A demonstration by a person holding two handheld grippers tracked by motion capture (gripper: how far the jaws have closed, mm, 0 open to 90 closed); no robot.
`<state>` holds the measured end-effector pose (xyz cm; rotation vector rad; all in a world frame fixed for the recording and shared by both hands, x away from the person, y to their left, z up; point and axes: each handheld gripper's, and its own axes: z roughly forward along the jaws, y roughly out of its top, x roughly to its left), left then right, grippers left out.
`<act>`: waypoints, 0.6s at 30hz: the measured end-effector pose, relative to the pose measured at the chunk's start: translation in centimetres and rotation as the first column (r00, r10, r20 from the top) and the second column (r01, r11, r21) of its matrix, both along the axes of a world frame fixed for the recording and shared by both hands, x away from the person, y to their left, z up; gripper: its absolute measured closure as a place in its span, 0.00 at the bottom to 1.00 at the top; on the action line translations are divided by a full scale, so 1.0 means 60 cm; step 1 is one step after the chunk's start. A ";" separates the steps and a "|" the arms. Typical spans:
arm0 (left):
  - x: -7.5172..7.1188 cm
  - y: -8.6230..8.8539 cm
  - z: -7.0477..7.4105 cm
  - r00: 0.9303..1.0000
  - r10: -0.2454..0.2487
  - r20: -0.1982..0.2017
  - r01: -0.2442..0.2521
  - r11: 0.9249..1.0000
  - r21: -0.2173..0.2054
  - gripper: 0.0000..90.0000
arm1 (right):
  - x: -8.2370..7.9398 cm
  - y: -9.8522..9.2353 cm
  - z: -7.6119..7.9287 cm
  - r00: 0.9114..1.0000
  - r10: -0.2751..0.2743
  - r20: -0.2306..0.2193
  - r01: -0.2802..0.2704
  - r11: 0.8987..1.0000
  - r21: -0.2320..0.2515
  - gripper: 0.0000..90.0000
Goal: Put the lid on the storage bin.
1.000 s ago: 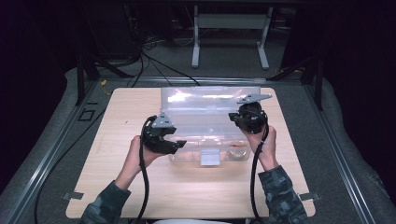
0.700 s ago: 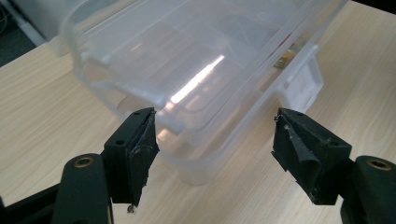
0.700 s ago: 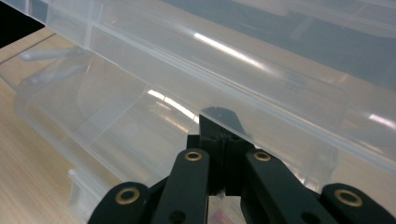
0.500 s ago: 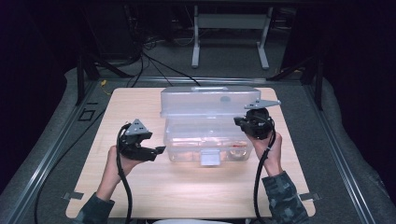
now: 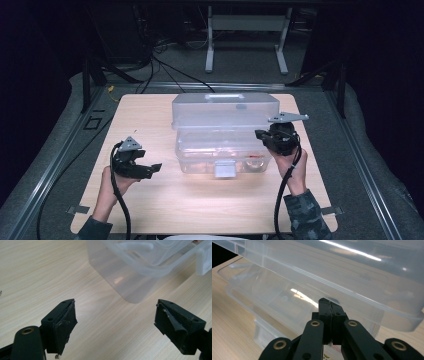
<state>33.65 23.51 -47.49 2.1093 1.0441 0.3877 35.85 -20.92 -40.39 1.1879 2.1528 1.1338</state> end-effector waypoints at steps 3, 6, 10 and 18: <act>-0.001 0.008 -0.011 1.000 0.011 -0.013 -0.011 1.000 -0.004 0.19 | -0.005 -0.005 -0.002 1.000 -0.006 -0.004 0.006 1.000 -0.001 1.00; -0.002 0.015 -0.017 1.000 0.013 -0.020 -0.013 1.000 -0.004 0.18 | -0.010 -0.010 -0.006 1.000 -0.012 -0.003 0.012 1.000 0.007 0.99; 0.000 0.023 -0.022 0.999 0.025 -0.021 -0.025 1.000 -0.001 0.18 | -0.018 -0.011 -0.014 1.000 -0.011 -0.011 0.012 1.000 0.017 0.99; 0.003 0.030 -0.038 0.998 0.042 -0.041 -0.043 0.999 -0.019 0.17 | -0.029 -0.013 -0.034 0.999 -0.007 -0.034 0.007 1.000 0.017 0.98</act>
